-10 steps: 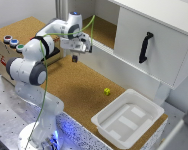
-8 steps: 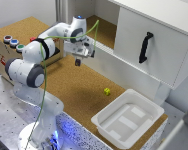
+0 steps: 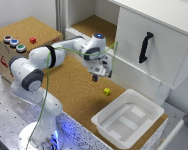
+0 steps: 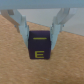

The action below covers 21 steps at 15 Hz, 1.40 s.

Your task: Place the grasped purple object inside the box

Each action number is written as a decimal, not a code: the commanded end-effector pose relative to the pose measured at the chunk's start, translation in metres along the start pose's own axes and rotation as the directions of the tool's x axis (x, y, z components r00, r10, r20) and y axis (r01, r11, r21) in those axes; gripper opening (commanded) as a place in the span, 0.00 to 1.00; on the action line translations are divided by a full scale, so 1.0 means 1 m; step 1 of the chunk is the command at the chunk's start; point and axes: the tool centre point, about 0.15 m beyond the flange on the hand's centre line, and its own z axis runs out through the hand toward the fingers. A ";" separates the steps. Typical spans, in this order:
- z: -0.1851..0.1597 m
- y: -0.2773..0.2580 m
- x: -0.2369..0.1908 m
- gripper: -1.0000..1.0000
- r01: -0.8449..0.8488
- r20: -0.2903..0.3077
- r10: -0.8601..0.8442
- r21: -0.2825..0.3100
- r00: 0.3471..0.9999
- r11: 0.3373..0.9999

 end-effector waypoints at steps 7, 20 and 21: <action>0.065 0.190 -0.030 0.00 -0.135 0.039 0.132 0.082 0.990 0.987; 0.137 0.213 -0.047 0.00 -0.030 0.056 0.021 0.165 0.998 0.986; 0.137 0.210 -0.045 0.00 -0.025 0.066 0.015 0.154 0.998 0.988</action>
